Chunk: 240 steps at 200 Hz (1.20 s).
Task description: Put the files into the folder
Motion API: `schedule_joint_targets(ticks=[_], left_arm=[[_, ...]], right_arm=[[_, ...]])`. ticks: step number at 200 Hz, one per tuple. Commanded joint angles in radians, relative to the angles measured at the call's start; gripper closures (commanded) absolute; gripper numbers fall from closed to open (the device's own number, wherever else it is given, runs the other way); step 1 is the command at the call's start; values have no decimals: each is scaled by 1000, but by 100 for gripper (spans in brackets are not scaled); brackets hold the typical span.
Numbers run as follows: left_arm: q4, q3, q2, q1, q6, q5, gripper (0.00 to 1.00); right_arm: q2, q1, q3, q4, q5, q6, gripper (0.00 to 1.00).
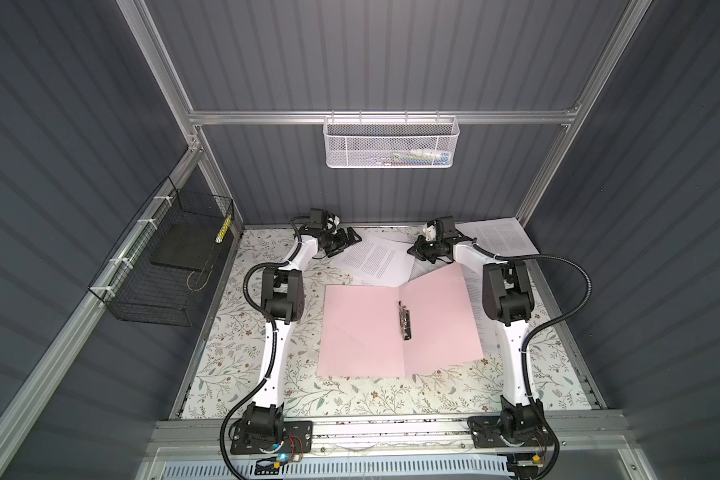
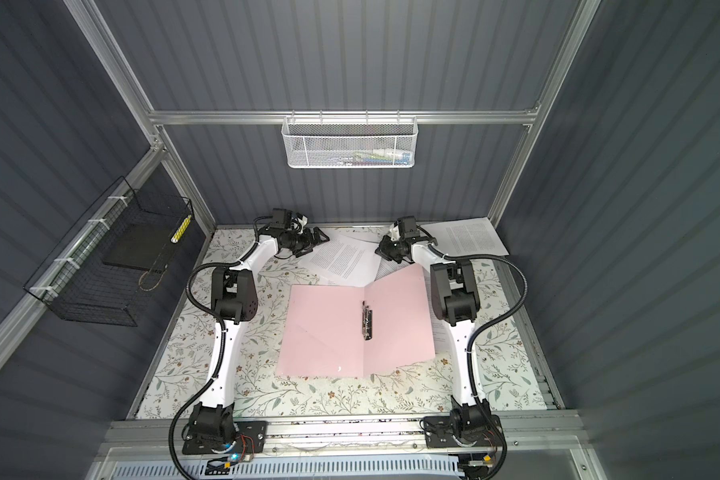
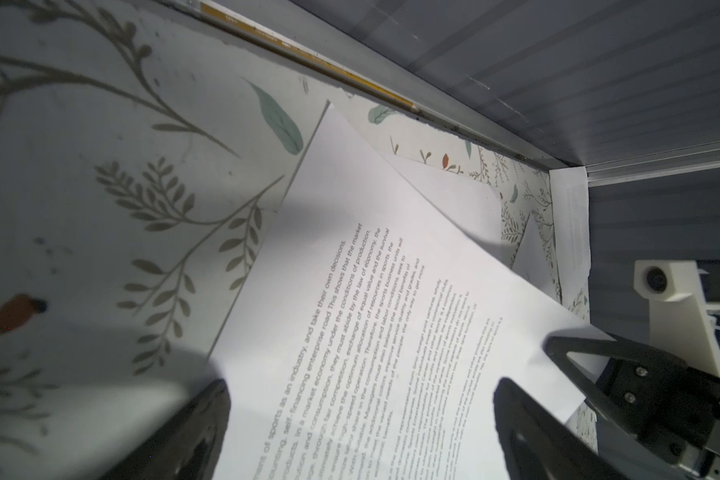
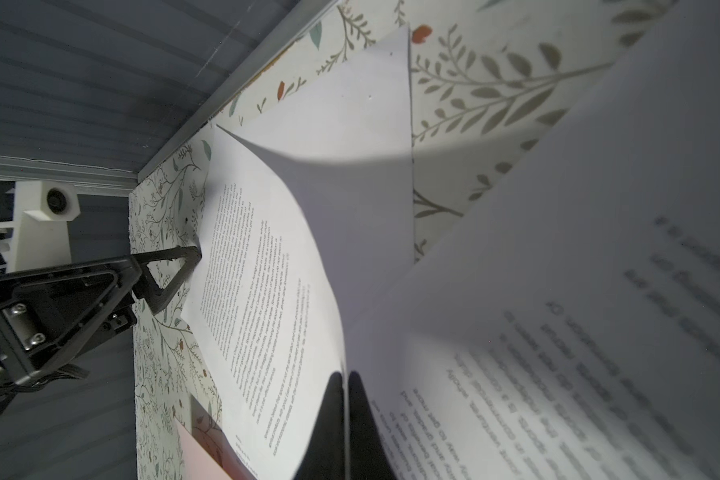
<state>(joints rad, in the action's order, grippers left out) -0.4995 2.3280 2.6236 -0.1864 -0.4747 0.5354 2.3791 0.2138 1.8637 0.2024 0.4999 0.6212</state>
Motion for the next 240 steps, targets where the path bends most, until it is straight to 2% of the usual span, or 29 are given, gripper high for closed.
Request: schedule_joint_targets(ticks=[1,43,58,66,91,136,150,167,178,179,201,222,240], left_arm=[[-191,-71,-55,19,-19,-32,0],[-194,-274,-324,40,5,-178,0],[-194,-391,-432,58,1,-198,0],[-176,-467,-497,67,-4,-245,0],[-155,-687,-668,96,-4,-224,0],[-232,-963,-879,102,46,-133,0],[-258,-1044,-921,102,71,-142,0],[-264,-1141,-973,101,93,-183,0],[-256,-1189,-996,102,99,-183,0],[-256,-1192,-997,103,98,-182,0],[-222,-1265,-1033,102,83,-144,0],[-206,-1323,-1075,102,73,-136,0],[-212,-1347,-1122,101,76,-163,0]], right_arm=[[-120,-20,-8,-57,-35,13,100],[-238,-43,-15,-90,-103,52,100],[-285,-47,-21,-91,-107,58,100],[-311,-45,-28,-90,-107,63,100],[-418,-28,-88,-90,-112,98,100],[-676,42,-413,-250,-102,247,100],[-749,55,-537,-319,-78,323,100],[-836,92,-659,-366,-101,389,100],[-886,140,-696,-330,-151,396,100],[-895,150,-704,-325,-186,397,100],[-1012,287,-825,-340,-407,419,100],[-1117,371,-982,-356,-605,470,100],[-1173,415,-1113,-363,-698,530,100]])
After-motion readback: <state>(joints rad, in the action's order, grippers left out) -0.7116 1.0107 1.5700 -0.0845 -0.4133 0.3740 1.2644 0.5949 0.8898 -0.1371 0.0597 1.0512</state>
